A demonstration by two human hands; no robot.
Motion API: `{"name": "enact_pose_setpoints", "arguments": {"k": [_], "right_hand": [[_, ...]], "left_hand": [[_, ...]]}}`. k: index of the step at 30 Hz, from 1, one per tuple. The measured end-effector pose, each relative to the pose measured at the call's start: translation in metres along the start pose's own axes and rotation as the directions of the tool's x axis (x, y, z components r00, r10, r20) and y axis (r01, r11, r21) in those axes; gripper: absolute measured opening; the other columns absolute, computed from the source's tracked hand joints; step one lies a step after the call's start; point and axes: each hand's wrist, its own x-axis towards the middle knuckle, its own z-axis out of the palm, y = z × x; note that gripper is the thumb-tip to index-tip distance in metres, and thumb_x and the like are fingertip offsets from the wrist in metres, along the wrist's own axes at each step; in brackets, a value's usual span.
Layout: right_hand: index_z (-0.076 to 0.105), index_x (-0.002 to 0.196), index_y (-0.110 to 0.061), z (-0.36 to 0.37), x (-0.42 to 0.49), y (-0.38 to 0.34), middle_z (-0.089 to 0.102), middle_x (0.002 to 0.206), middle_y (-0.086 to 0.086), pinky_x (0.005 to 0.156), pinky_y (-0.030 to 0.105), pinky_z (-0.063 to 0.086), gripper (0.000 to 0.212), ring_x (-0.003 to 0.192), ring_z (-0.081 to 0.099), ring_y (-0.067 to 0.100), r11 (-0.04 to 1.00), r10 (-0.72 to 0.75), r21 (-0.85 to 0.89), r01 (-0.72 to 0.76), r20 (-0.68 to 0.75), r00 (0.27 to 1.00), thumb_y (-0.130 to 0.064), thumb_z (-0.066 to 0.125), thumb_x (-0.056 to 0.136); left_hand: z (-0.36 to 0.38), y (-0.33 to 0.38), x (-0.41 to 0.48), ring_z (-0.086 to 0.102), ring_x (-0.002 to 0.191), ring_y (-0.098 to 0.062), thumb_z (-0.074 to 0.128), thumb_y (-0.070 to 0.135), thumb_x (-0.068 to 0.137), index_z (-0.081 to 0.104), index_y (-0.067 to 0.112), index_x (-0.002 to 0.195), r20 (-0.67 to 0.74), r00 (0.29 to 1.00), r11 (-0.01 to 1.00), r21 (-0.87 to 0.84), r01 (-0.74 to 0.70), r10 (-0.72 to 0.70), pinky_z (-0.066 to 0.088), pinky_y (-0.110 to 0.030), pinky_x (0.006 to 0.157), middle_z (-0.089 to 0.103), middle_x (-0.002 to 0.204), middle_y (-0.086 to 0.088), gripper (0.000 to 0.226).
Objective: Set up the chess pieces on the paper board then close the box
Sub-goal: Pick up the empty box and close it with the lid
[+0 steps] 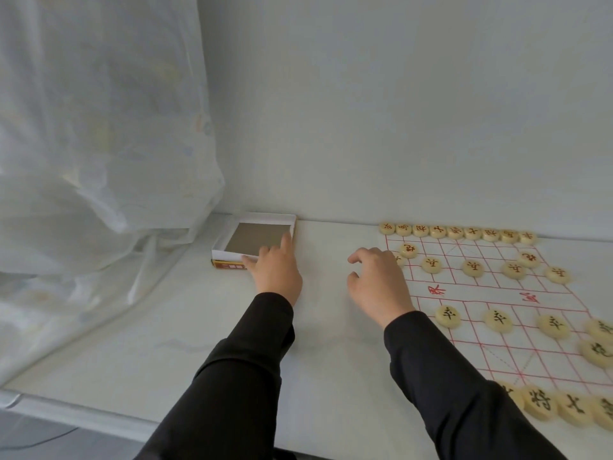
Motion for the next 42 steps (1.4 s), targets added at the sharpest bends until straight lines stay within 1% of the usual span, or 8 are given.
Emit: {"name": "enact_pose_setpoints", "arguments": {"k": [10, 14, 20, 24, 26, 31, 35, 42], "right_hand": [[0.056, 0.123, -0.014, -0.012, 0.001, 0.017, 0.056, 0.123, 0.006, 0.094, 0.031, 0.043, 0.033, 0.116, 0.048, 0.021, 0.989, 0.066, 0.129, -0.067, 0.012, 0.998, -0.008, 0.049, 0.091], [0.052, 0.131, -0.017, -0.015, -0.005, 0.021, 0.046, 0.13, 0.005, 0.098, 0.025, 0.036, 0.043, 0.12, 0.045, 0.019, 0.988, -0.079, 0.141, 0.068, 0.074, 0.994, -0.001, 0.047, 0.091], [0.065, 0.116, -0.014, -0.02, -0.006, 0.028, 0.057, 0.114, 0.004, 0.089, 0.03, 0.043, 0.031, 0.109, 0.048, 0.023, 0.986, -0.16, -0.053, 0.159, -0.017, 0.987, -0.004, 0.045, 0.094], [0.071, 0.095, -0.007, -0.027, -0.005, 0.027, 0.062, 0.087, 0.009, 0.068, 0.031, 0.039, 0.019, 0.088, 0.052, 0.025, 0.981, -0.194, -0.056, 0.187, -0.163, 0.967, -0.008, 0.051, 0.093], [0.072, 0.09, -0.005, -0.029, -0.007, 0.026, 0.062, 0.079, 0.01, 0.062, 0.029, 0.037, 0.015, 0.078, 0.053, 0.024, 0.982, -0.185, -0.014, 0.188, -0.252, 0.95, -0.005, 0.056, 0.089], [0.07, 0.075, -0.004, -0.035, -0.007, 0.027, 0.059, 0.067, 0.008, 0.054, 0.028, 0.041, 0.014, 0.065, 0.055, 0.025, 0.971, -0.225, -0.008, 0.237, -0.352, 0.908, 0.009, 0.065, 0.075], [0.065, 0.065, -0.005, -0.037, -0.006, 0.031, 0.055, 0.06, 0.005, 0.051, 0.022, 0.03, 0.019, 0.057, 0.05, 0.022, 0.965, -0.26, -0.066, 0.253, -0.339, 0.904, 0.013, 0.07, 0.066], [0.062, 0.062, -0.007, -0.046, -0.005, 0.042, 0.05, 0.06, 0.0, 0.047, 0.018, 0.03, 0.019, 0.056, 0.047, 0.018, 0.976, -0.215, -0.025, 0.218, -0.293, 0.932, 0.004, 0.073, 0.072]], "left_hand": [[-0.026, 0.024, -0.03, 0.06, 0.085, -0.028, 0.054, 0.016, 0.084, 0.069, 0.009, 0.085, 0.114, 0.989, 0.968, -0.24, -0.07, 0.099, 0.045, -0.029, 0.07, 0.065, 0.087, -0.008, 0.017], [-0.036, 0.045, -0.047, 0.059, 0.088, -0.026, 0.052, 0.018, 0.087, 0.068, 0.014, 0.084, 0.12, 0.982, 0.976, -0.18, -0.122, 0.145, 0.042, -0.03, 0.078, 0.065, 0.086, -0.006, 0.017], [-0.051, 0.055, -0.049, 0.045, 0.108, -0.021, 0.051, 0.019, 0.091, 0.067, 0.019, 0.098, -0.018, 0.946, 0.945, -0.043, -0.323, 0.323, 0.032, -0.029, 0.097, 0.059, 0.098, -0.003, 0.018], [-0.054, 0.052, -0.043, 0.044, 0.112, -0.025, 0.062, 0.012, 0.083, 0.069, 0.013, 0.091, -0.254, 0.889, 0.866, -0.239, -0.439, 0.381, 0.032, -0.03, 0.096, 0.061, 0.102, -0.004, 0.01], [-0.053, 0.053, -0.041, 0.038, 0.124, -0.026, 0.069, 0.013, 0.078, 0.064, 0.013, 0.109, -0.359, 0.883, 0.795, -0.416, -0.442, 0.303, 0.033, -0.034, 0.103, 0.051, 0.126, -0.007, 0.031], [-0.062, 0.065, -0.046, 0.041, 0.128, -0.018, 0.054, 0.033, 0.091, 0.024, 0.022, 0.145, 0.056, 0.998, 0.343, -0.938, 0.058, -0.016, 0.035, -0.033, 0.107, 0.034, 0.143, -0.002, 0.063], [-0.062, 0.068, -0.044, 0.063, 0.087, -0.022, 0.046, 0.027, 0.097, 0.039, 0.016, 0.136, 0.417, 0.905, -0.117, -0.898, 0.425, 0.086, 0.055, -0.038, 0.081, 0.057, 0.112, -0.007, 0.041], [-0.061, 0.072, -0.04, 0.066, 0.078, -0.024, 0.042, 0.028, 0.099, 0.057, 0.008, 0.115, 0.476, 0.861, -0.159, -0.849, 0.503, 0.18, 0.059, -0.032, 0.063, 0.066, 0.098, -0.01, 0.029]]}}
